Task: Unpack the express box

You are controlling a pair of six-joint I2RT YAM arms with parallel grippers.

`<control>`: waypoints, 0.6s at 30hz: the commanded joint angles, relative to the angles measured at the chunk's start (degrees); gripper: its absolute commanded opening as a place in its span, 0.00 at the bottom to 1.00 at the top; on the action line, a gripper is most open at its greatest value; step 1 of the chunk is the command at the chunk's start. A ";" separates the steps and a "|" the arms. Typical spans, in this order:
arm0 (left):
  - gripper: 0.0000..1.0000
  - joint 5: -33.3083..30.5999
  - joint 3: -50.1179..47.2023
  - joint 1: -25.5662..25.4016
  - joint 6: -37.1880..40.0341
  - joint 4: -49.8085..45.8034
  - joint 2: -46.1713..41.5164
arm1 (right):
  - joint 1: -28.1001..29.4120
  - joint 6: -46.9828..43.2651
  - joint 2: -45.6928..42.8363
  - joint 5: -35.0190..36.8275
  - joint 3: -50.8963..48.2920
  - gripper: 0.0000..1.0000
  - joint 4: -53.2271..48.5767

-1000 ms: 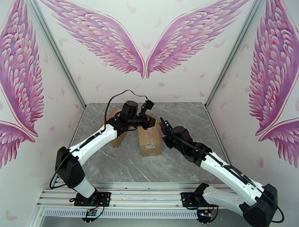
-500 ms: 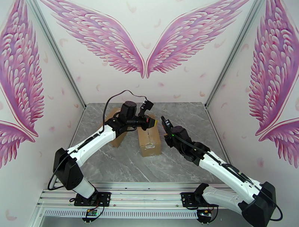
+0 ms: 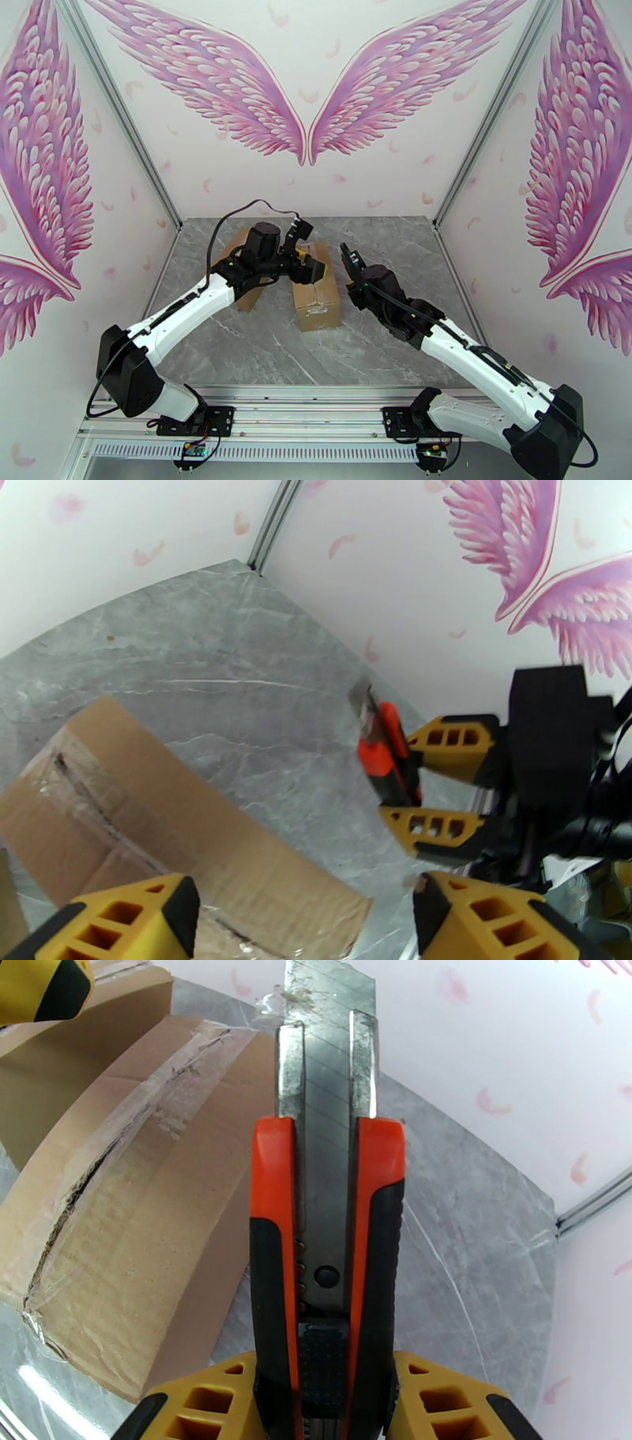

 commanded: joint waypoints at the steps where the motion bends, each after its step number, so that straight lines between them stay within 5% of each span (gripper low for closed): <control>1: 0.83 -4.58 -1.23 -0.54 3.62 -3.96 -3.86 | 0.47 -1.34 -1.45 -1.09 2.39 0.19 1.58; 8: 0.84 -18.11 -7.63 -0.36 1.42 -10.05 -9.69 | 0.99 -1.47 -1.94 -1.77 3.34 0.20 0.57; 11: 0.74 -23.24 -11.33 -0.20 0.00 -11.66 -13.06 | 1.39 -1.39 -2.03 -2.43 3.06 0.20 0.81; 14: 0.58 -21.16 -13.06 -0.34 -0.62 -11.81 -15.11 | 2.74 -2.16 -1.57 -3.67 3.06 0.20 1.38; 18: 0.53 -15.25 -13.33 -1.47 -1.04 -7.71 -16.36 | 5.96 -4.41 -0.56 -2.96 4.13 0.21 1.89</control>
